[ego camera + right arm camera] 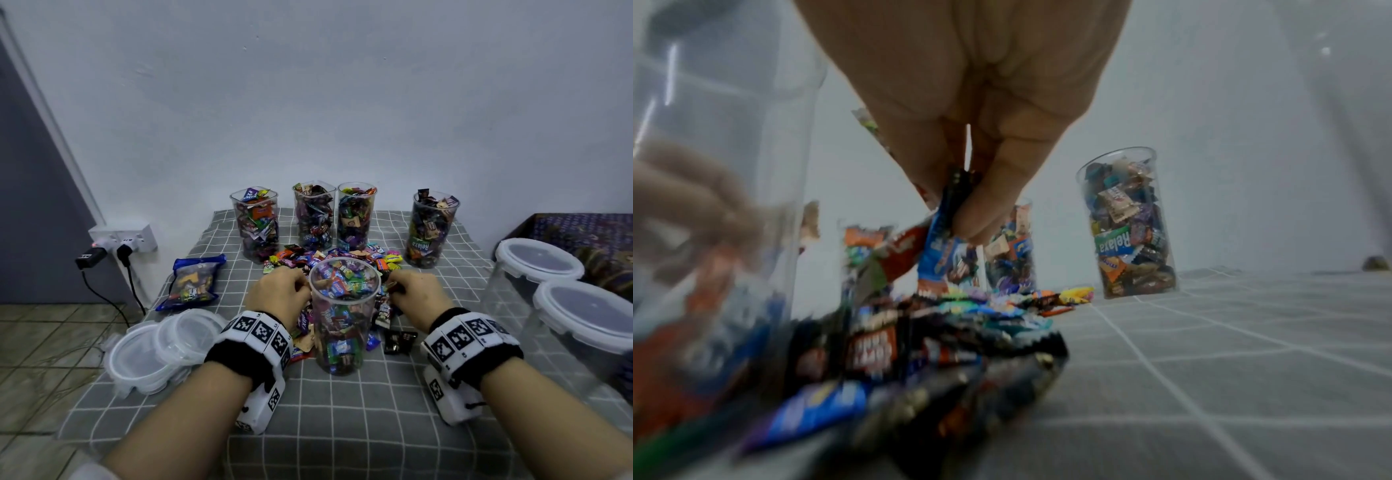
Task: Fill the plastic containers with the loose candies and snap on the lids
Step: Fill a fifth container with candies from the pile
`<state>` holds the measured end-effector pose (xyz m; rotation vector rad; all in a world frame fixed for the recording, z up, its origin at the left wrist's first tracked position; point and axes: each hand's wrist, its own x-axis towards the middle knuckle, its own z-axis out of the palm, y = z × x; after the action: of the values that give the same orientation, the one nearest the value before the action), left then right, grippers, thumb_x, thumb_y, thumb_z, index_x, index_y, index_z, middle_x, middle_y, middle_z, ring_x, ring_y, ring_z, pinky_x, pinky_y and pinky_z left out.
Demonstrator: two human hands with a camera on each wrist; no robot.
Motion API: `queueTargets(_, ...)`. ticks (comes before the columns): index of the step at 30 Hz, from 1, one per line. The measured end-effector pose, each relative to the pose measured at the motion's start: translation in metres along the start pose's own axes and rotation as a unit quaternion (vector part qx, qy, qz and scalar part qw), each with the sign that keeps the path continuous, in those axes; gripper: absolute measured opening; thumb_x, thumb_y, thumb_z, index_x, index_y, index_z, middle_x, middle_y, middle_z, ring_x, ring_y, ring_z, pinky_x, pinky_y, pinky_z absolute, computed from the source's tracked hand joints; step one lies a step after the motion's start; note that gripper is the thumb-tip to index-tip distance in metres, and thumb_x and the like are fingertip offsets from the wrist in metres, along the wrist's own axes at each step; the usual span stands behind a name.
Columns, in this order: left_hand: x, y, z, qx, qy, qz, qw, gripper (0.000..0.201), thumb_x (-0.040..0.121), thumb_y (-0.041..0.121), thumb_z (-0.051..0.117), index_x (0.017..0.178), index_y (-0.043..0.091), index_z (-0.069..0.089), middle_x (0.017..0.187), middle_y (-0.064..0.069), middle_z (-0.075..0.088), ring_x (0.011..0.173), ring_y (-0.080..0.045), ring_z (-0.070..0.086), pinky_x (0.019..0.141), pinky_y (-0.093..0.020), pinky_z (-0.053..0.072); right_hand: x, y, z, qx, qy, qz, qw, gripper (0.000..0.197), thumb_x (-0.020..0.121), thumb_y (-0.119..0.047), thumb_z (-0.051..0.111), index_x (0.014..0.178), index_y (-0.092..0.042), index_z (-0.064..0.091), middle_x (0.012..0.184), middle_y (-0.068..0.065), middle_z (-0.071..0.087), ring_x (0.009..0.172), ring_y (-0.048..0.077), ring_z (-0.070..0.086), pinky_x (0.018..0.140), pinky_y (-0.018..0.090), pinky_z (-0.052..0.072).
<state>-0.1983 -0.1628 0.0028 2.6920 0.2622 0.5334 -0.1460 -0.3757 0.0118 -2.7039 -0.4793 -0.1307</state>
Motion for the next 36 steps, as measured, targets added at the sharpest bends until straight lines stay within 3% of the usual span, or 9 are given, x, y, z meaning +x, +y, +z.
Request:
queueTargets(6, 0.0, 0.0, -0.001, -0.002, 0.006, -0.003, 1.0, 0.021, 0.091, 0.033, 0.054, 0.102, 0.021, 0.068, 0.104, 0.0, 0.065, 0.097, -0.021, 0.057, 0.07, -0.028, 0.037, 0.003, 0.003, -0.021, 0.078, 0.079, 0.011, 0.994, 0.016, 0.085, -0.001, 0.057, 0.098, -0.002, 0.066, 0.102, 0.017, 0.066, 0.097, 0.031, 0.057, 0.074, 0.028, 0.039)
queueTargets(8, 0.0, -0.001, -0.001, -0.002, 0.006, -0.003, 1.0, 0.022, 0.091, 0.032, 0.054, 0.104, 0.021, 0.068, 0.105, 0.001, 0.065, 0.098, -0.021, 0.058, 0.071, -0.027, 0.037, 0.007, 0.002, -0.03, 0.097, 0.102, 0.007, 0.99, 0.013, 0.085, -0.001, 0.058, 0.096, -0.003, 0.066, 0.095, 0.014, 0.065, 0.088, 0.027, 0.055, 0.068, 0.024, 0.032)
queueTargets(10, 0.0, -0.001, -0.001, -0.008, 0.005, -0.002, 1.0, 0.021, 0.091, 0.03, 0.055, 0.104, 0.02, 0.068, 0.104, 0.0, 0.065, 0.097, -0.021, 0.058, 0.072, -0.028, 0.039, 0.01, -0.002, -0.041, 0.125, 0.126, 0.005, 0.984, 0.015, 0.085, 0.0, 0.059, 0.098, -0.004, 0.067, 0.089, 0.008, 0.06, 0.084, 0.021, 0.052, 0.07, 0.022, 0.036)
queueTargets(13, 0.0, -0.001, -0.001, -0.017, 0.002, -0.004, 1.0, 0.02, 0.09, 0.028, 0.055, 0.103, 0.018, 0.069, 0.103, -0.001, 0.065, 0.097, -0.022, 0.058, 0.074, -0.03, 0.041, 0.016, -0.009, -0.056, 0.199, 0.151, -0.019, 0.968, 0.015, 0.084, 0.002, 0.06, 0.09, -0.01, 0.067, 0.085, 0.006, 0.06, 0.083, 0.031, 0.062, 0.078, 0.044, 0.054)
queueTargets(15, 0.001, -0.001, -0.001, -0.021, 0.0, -0.007, 1.0, 0.02, 0.091, 0.026, 0.055, 0.102, 0.017, 0.069, 0.103, -0.002, 0.065, 0.097, -0.022, 0.057, 0.074, -0.029, 0.04, 0.017, -0.016, -0.064, 0.234, 0.16, -0.036, 0.958, 0.02, 0.083, 0.002, 0.059, 0.081, -0.017, 0.065, 0.079, 0.006, 0.061, 0.077, 0.032, 0.063, 0.075, 0.047, 0.055)
queueTargets(20, 0.002, -0.001, -0.001, -0.031, -0.003, -0.011, 0.999, 0.019, 0.091, 0.026, 0.055, 0.101, 0.017, 0.069, 0.103, -0.002, 0.065, 0.097, -0.021, 0.057, 0.073, -0.028, 0.037, 0.012, -0.039, -0.07, 0.234, 0.159, -0.105, 0.953, 0.02, 0.084, 0.0, 0.059, 0.081, -0.019, 0.063, 0.071, -0.003, 0.059, 0.067, 0.02, 0.057, 0.063, 0.021, 0.042)
queueTargets(26, 0.002, -0.001, 0.0, -0.025, 0.002, -0.011, 1.0, 0.018, 0.091, 0.027, 0.056, 0.097, 0.016, 0.068, 0.099, -0.003, 0.064, 0.094, -0.021, 0.057, 0.068, -0.025, 0.034, -0.004, -0.062, -0.061, 0.181, 0.127, -0.147, 0.964, 0.013, 0.083, 0.001, 0.06, 0.086, -0.009, 0.068, 0.081, 0.0, 0.062, 0.084, 0.022, 0.062, 0.078, 0.035, 0.052)
queueTargets(31, 0.003, -0.002, 0.001, -0.034, -0.001, -0.009, 0.999, 0.018, 0.091, 0.026, 0.055, 0.098, 0.016, 0.069, 0.101, -0.003, 0.064, 0.095, -0.021, 0.057, 0.07, -0.026, 0.034, -0.011, -0.07, -0.055, 0.142, 0.092, -0.169, 0.971, 0.015, 0.083, 0.0, 0.059, 0.091, -0.009, 0.069, 0.085, -0.002, 0.059, 0.086, 0.015, 0.055, 0.075, 0.025, 0.041)
queueTargets(36, 0.003, -0.002, 0.001, -0.037, -0.005, -0.008, 0.999, 0.019, 0.091, 0.026, 0.055, 0.099, 0.016, 0.069, 0.102, -0.003, 0.064, 0.096, -0.022, 0.056, 0.071, -0.027, 0.035, -0.014, -0.074, -0.052, 0.148, 0.071, -0.17, 0.972, 0.013, 0.081, -0.001, 0.06, 0.087, -0.01, 0.068, 0.087, 0.002, 0.061, 0.087, 0.019, 0.056, 0.079, 0.032, 0.045)
